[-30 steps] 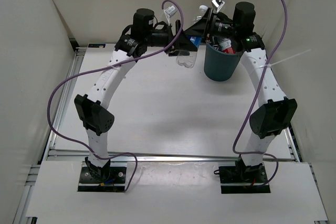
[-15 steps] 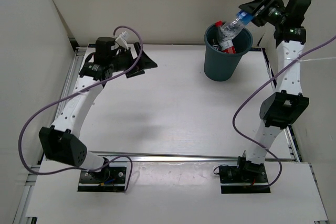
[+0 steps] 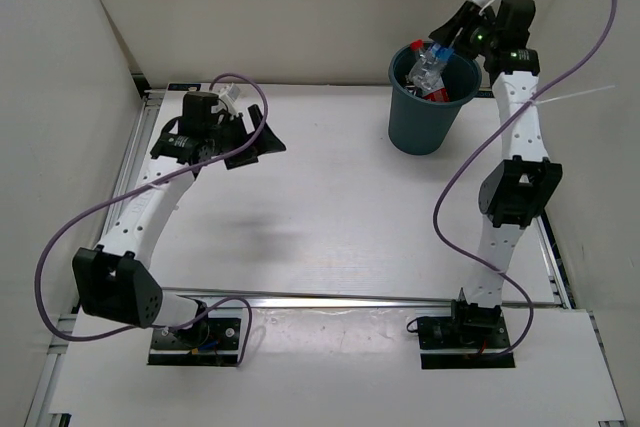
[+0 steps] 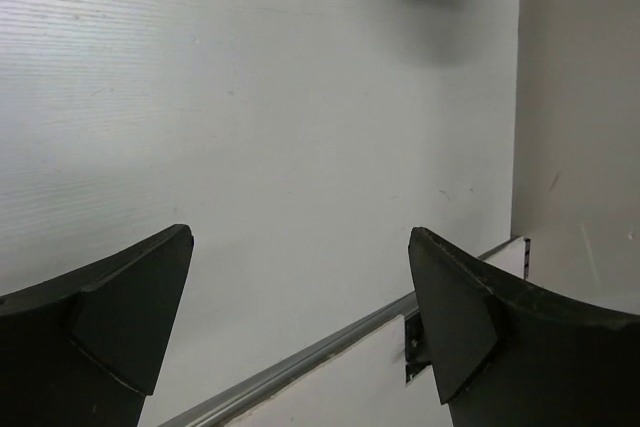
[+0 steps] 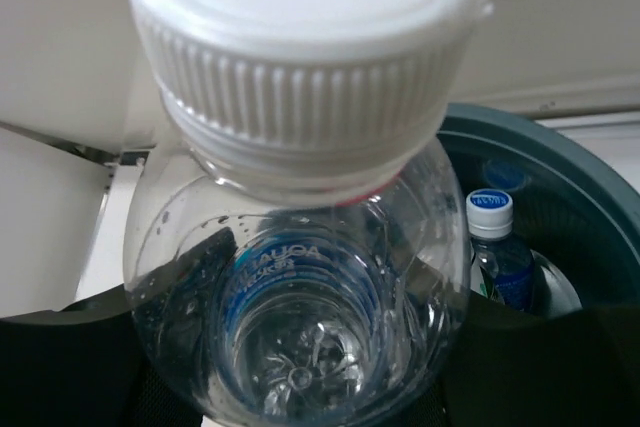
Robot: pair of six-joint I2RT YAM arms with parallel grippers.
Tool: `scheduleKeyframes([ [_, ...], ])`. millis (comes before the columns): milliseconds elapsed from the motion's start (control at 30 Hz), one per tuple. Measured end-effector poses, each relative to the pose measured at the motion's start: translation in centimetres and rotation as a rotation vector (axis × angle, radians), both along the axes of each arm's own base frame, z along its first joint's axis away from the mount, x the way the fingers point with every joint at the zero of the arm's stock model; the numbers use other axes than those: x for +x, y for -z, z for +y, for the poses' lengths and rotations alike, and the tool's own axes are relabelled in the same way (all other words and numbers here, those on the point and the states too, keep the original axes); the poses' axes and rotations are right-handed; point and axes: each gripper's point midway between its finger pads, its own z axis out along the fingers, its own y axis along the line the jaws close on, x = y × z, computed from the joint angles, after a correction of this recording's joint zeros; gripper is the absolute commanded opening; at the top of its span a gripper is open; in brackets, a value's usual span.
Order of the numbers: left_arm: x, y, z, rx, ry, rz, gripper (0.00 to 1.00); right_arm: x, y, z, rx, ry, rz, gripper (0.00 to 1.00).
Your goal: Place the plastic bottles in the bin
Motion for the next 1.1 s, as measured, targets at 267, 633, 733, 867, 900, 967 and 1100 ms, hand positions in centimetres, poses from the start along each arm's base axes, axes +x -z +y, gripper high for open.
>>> scheduleKeyframes([
  [267, 0.7, 2.8, 1.4, 0.069, -0.041, 0.068, 1.0, 0.3, 3.5, -1.2, -0.052, 0.048, 0.08, 1.0],
  [633, 2.0, 1.0, 6.6, 0.226, -0.328, -0.031, 1.0, -4.3, 1.6, -5.7, 0.017, 0.303, 0.214, 1.0],
  [733, 1.1, -2.4, 9.1, 0.231, -0.446, -0.13, 1.0, -8.7, -1.4, -7.5, 0.088, 0.415, 0.216, 1.0],
  [867, -0.8, -6.5, 12.0, 0.219, -0.555, -0.254, 1.0, -13.3, -6.3, -9.0, 0.16, 0.452, 0.145, 1.0],
  [900, -1.3, -6.9, 12.4, 0.219, -0.572, -0.272, 1.0, -14.3, -6.2, -9.1, 0.167, 0.449, 0.15, 1.0],
  [967, -2.3, -7.0, 13.2, 0.23, -0.6, -0.285, 1.0, -16.0, -4.5, -8.2, 0.182, 0.417, 0.201, 1.0],
  [1100, -4.5, -5.3, 15.1, 0.286, -0.673, -0.255, 1.0, -17.5, 1.5, -5.5, 0.219, 0.322, 0.382, 1.0],
])
